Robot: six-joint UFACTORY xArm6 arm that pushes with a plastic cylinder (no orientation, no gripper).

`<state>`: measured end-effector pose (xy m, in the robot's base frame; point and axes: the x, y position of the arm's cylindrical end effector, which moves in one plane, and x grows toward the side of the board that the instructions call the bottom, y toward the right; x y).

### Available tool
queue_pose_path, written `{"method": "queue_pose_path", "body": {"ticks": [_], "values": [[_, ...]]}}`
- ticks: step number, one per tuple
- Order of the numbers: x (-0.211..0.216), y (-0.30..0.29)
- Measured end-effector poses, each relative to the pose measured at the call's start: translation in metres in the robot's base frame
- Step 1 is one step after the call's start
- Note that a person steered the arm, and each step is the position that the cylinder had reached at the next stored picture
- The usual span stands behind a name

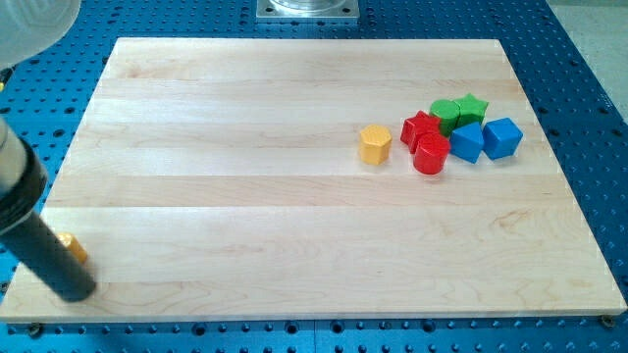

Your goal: Push the heart slightly up

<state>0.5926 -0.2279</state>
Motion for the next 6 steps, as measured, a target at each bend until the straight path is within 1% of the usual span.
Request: {"method": "queue_pose_path", "body": {"ticks": [1,2,3,4,5,6], "values": [[-0.029,0.011],[0.023,0.013],[0.026,0.004],[0.003,-0.036],[-0.049,0.036],[-0.083,0.069]]}}
